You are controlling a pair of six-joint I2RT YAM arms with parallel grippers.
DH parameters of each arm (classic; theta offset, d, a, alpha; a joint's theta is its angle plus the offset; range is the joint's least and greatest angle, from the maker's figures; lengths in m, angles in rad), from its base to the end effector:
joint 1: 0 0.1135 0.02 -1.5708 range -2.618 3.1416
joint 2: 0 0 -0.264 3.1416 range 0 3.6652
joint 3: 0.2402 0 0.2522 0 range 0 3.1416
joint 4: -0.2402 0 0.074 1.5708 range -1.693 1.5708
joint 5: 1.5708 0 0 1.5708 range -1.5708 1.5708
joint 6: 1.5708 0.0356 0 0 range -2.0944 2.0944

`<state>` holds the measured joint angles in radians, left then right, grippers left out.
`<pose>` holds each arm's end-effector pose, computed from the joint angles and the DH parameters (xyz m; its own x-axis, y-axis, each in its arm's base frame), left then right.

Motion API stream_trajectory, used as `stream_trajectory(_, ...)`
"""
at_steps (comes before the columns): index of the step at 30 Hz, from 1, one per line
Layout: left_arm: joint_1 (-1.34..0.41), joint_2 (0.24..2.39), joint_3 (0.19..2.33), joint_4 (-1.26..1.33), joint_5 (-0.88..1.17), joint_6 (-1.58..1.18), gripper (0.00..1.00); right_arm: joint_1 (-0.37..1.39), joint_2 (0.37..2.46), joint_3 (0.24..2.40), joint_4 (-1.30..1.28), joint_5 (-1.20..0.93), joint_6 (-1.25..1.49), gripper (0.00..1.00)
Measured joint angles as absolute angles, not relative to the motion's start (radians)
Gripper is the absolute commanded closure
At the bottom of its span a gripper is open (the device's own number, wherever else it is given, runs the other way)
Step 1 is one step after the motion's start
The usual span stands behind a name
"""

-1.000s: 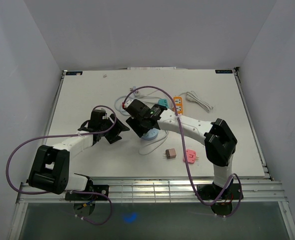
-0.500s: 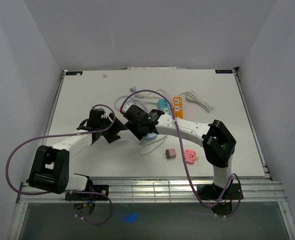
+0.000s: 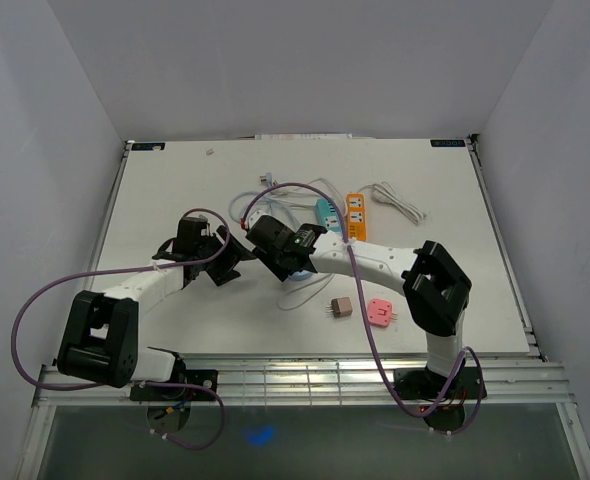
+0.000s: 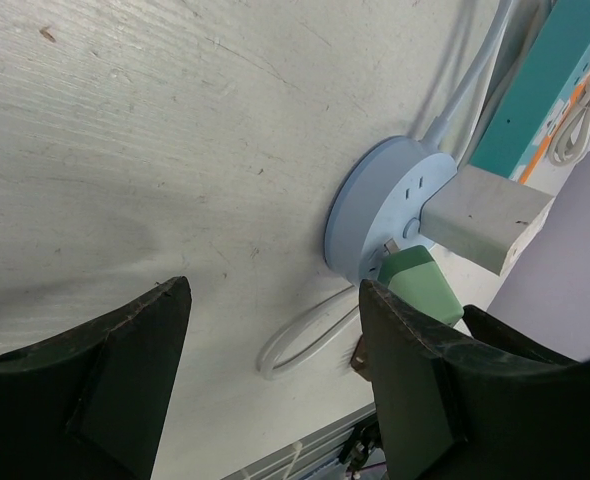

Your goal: Insert the plug

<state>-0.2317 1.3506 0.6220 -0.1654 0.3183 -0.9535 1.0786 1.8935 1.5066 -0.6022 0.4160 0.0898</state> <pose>0.2433 -0.0688 0.1687 -0.7726 -0.6135 -0.1636 -0.3820 0.6550 -0.6519 0.2073 0.3561 0.2380 -0.4561 -0.6771 -0.5775 -0.6630 0.6915 -0.2870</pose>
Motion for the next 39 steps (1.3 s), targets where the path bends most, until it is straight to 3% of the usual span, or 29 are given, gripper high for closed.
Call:
stream_trajectory(11,-0.230,1.354,0.623,-0.167,0.319,-0.945,0.22,1.079,1.920,1.507,-0.598,0.439,0.084,0.51)
stream_trajectory(18,-0.227,1.354,0.624,-0.173,0.319,-0.942,0.22,1.078,1.921,1.507,-0.583,0.443,0.071,0.79)
stream_trajectory(21,-0.224,1.354,0.624,-0.173,0.321,-0.940,0.22,1.079,1.921,1.507,-0.581,0.443,0.070,0.83)
stream_trajectory(39,-0.221,1.367,0.624,-0.172,0.331,-0.931,0.21,1.007,1.926,1.534,-0.582,0.296,0.041,0.88)
